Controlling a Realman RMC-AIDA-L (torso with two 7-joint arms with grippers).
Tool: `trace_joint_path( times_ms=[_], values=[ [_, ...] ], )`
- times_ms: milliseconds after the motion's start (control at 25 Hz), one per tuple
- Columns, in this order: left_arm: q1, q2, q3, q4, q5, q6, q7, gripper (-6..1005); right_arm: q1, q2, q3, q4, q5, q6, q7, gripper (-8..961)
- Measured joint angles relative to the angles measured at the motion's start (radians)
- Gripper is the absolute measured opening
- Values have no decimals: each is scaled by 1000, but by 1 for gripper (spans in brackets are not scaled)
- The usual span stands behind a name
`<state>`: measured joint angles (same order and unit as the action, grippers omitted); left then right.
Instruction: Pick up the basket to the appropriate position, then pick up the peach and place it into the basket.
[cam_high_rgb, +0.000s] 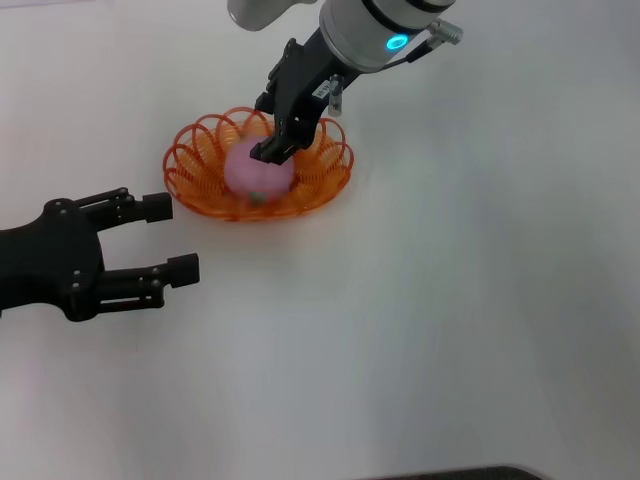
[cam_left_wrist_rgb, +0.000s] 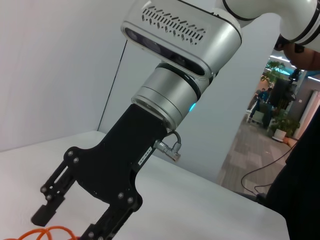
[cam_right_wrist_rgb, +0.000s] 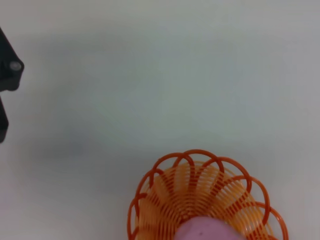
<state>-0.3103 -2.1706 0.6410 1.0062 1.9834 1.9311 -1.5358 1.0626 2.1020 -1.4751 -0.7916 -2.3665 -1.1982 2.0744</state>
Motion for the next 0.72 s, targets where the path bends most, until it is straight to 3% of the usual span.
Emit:
trace_joint_path(
  times_ms=[240, 400, 720],
  values=[
    [-1, 0, 1, 0, 0, 0, -1, 861, -15, -5, 13, -13, 29, -5, -1, 646],
    [-1, 0, -2, 0, 0, 0, -1, 861, -75, -14, 72, -103, 99, -42, -21, 764],
    [-15, 2, -5, 0, 0, -7, -2, 861, -274, -14, 290, -328, 194, -267, -88, 773]
  ],
)
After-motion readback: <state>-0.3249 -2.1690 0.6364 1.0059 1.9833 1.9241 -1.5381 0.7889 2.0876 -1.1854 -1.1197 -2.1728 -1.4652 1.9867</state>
